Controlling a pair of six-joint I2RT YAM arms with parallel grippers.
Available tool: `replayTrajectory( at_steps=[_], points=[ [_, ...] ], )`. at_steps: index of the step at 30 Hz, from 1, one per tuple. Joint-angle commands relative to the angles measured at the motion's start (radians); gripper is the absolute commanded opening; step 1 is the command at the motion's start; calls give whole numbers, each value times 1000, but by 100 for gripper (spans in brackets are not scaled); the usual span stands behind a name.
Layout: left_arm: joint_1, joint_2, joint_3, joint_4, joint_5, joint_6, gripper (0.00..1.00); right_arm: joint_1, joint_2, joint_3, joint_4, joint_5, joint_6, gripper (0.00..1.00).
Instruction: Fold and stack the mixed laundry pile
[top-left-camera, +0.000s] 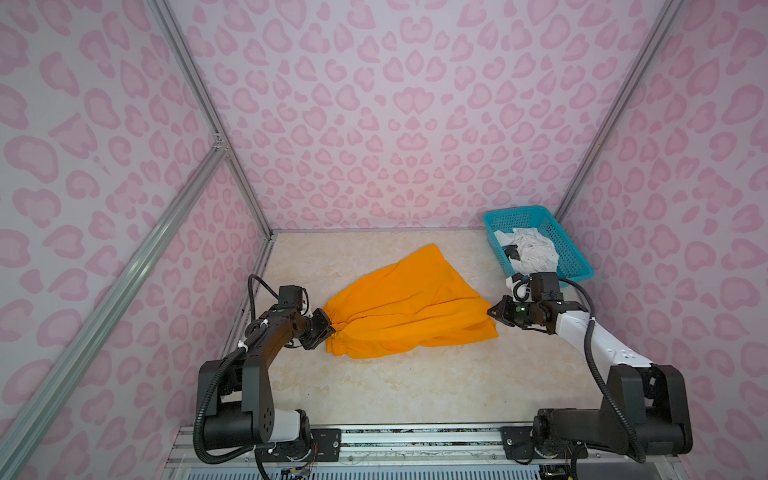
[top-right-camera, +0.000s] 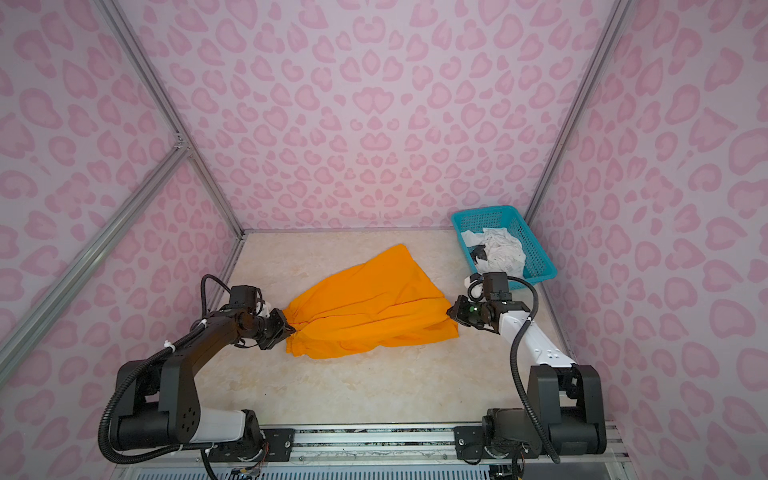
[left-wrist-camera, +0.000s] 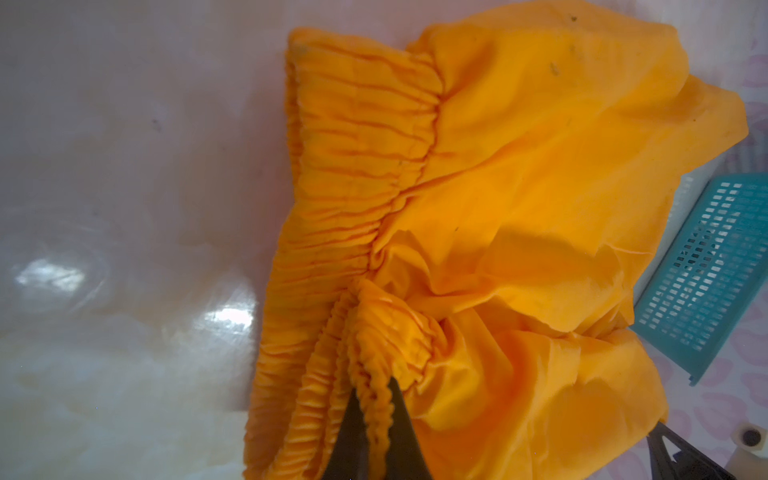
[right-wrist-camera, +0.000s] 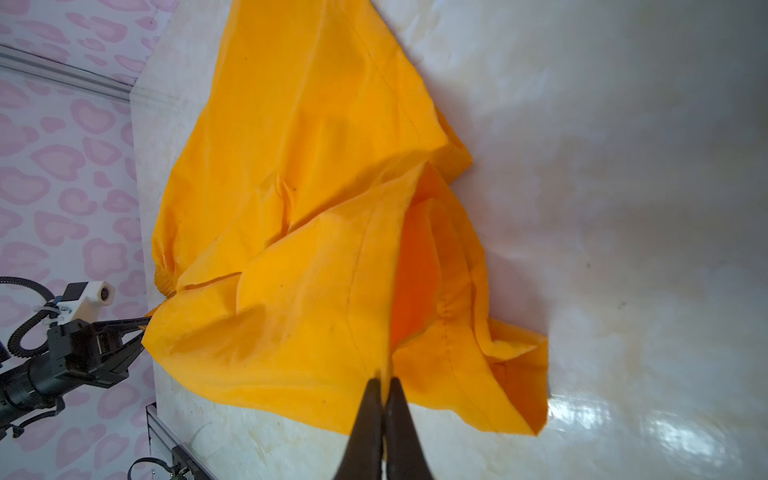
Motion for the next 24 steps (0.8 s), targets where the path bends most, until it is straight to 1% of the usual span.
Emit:
replayTrajectory(
  at_steps=[1,5,7,10,13,15,17,19,24],
  points=[
    [0,2,11,-21,21,33,3,-2,-41,23,-78,34,-20,0],
    [-4,-18,15,-46,52,62,3,-2,-126,66,-126,64,-25,0],
    [-15,-40,28,-94,57,85,3,-3,-171,99,-155,81,-37,0],
    [-54,-93,48,-183,67,112,3,-2,-241,162,-194,113,-54,0],
    [-92,-162,49,-255,67,115,3,-3,-317,218,-183,152,-60,0],
    [-91,-214,51,-280,58,103,3,-2,-341,257,-154,161,-59,0],
    [-85,-255,68,-286,33,85,3,-2,-321,302,-107,145,-58,0],
    [-71,-268,88,-261,31,64,3,1,-268,345,-54,129,-50,0],
    [-31,-187,130,-141,85,6,3,65,-89,473,75,123,-40,0]
  ],
)
